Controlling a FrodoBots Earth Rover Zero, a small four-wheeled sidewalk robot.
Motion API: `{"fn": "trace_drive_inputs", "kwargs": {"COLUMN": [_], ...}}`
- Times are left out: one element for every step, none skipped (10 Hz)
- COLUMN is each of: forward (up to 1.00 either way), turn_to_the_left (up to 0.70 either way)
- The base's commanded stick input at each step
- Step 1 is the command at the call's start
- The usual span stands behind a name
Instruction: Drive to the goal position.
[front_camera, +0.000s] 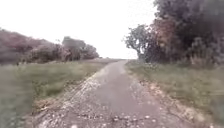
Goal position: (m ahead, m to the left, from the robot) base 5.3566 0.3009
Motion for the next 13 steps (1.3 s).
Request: {"fn": "trace_drive_inputs", "kwargs": {"forward": [1.00, 1.00, 1.00, 1.00, 1.00, 1.00, 1.00, 1.00, 1.00, 1.00, 1.00, 1.00, 1.00], "turn_to_the_left": [0.00, 0.00, 0.00, 0.00, 0.00, 0.00, 0.00, 0.00, 0.00, 0.00, 0.00, 0.00, 0.00]}}
